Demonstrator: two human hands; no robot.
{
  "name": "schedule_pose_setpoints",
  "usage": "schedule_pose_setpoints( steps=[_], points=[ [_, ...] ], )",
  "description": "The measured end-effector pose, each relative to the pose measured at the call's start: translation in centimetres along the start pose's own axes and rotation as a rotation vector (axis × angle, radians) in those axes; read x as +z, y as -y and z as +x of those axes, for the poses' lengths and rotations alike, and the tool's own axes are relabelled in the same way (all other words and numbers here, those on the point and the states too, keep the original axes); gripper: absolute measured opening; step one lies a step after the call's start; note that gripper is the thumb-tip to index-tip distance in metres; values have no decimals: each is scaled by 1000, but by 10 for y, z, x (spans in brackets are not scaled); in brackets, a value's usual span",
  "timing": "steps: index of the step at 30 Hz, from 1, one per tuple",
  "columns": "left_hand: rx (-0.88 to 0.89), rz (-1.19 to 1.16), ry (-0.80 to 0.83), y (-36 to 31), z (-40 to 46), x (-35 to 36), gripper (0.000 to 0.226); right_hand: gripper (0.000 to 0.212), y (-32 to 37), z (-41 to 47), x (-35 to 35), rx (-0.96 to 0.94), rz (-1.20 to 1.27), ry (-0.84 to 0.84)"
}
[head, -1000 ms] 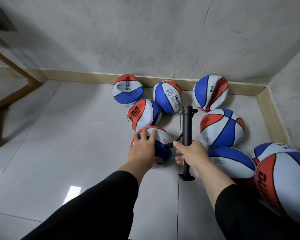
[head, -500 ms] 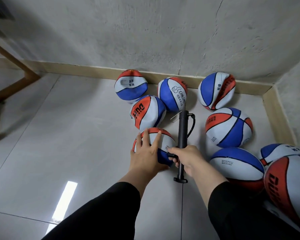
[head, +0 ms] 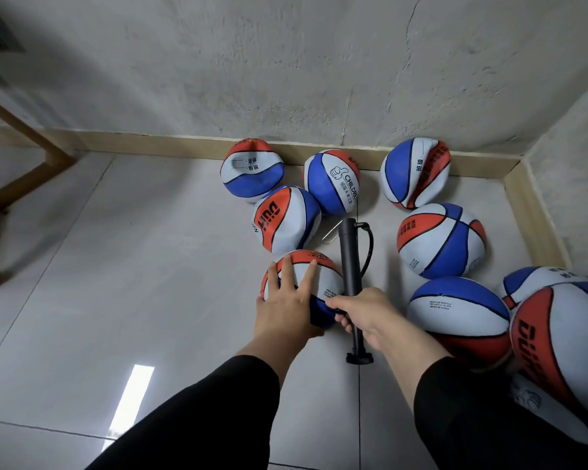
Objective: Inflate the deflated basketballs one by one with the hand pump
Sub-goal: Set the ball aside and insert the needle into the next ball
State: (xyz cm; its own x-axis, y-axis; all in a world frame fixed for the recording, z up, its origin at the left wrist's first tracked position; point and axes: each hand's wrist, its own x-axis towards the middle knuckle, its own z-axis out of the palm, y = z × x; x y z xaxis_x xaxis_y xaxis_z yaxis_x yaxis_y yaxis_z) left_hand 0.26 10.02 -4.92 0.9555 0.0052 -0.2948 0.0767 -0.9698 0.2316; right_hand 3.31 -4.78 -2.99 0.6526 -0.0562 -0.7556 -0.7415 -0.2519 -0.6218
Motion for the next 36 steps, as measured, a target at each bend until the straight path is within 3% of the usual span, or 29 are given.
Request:
schedule_pose_setpoints(
  steps=[7,9,11,13,16,22,27,31,33,36],
  points=[
    [0,-113,41,12,11,-4,128,18,11,-28,-54,-128,61,-76],
    [-8,-264,-84,12,9,-5,102,17,11,-35,-68,-173,140,-59],
    [-156,-541,-229,10,8,-2,86,15,4,-40,-73,-192,209,-47],
    [-339,-775,-189,8,6,3,110,13,-9,-41,-70,-203,241,-48],
    [-459,-871,15,8,4,7,143,10,-28,-41,-63,-226,219,-40],
    [-534,-800,65,3,2,0,134,16,-42,-38,-48,-284,168,-27],
    [-702,-1203,-15,3,-6,-5,131,11,-28,-34,-44,-324,292,-43],
    [-674,-1501,-36,-14,7,-37,92,13,5,-40,-54,-430,425,-39],
    [-610,-1567,-44,-35,20,-64,85,19,33,-46,-70,-500,413,-55],
    [-535,-1597,-51,-78,39,-108,85,8,83,-56,-110,-575,469,-87]
  ],
)
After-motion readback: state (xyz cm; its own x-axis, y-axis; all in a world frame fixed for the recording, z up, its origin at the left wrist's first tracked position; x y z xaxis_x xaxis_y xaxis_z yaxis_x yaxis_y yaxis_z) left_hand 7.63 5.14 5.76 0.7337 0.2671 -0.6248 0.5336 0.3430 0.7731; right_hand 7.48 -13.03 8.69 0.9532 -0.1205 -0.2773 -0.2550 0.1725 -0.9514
